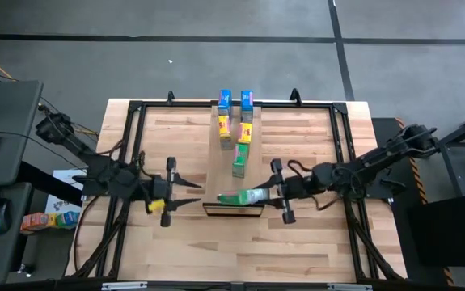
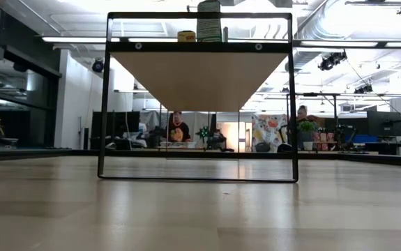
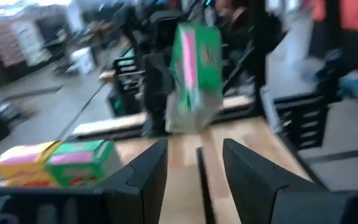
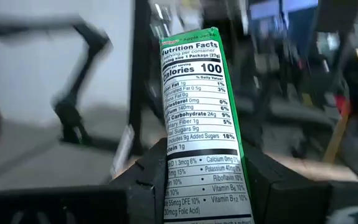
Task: Stack cereal on shelf
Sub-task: Put the green cereal box on the shelf
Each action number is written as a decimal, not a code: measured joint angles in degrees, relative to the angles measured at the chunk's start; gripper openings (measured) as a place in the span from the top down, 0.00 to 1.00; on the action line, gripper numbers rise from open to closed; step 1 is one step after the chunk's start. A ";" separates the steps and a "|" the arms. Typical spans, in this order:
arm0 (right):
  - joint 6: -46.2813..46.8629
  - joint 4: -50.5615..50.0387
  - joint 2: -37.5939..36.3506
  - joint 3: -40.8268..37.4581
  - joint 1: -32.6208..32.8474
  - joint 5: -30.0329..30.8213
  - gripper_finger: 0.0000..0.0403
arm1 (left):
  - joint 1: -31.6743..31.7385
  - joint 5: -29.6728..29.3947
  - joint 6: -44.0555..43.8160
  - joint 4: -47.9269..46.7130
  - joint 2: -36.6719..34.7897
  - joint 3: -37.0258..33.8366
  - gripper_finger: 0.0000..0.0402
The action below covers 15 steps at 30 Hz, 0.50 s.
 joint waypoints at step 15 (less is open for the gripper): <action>2.16 37.39 16.44 0.65 -4.46 -4.49 0.73 | 11.89 18.19 8.12 47.30 7.30 -19.12 0.64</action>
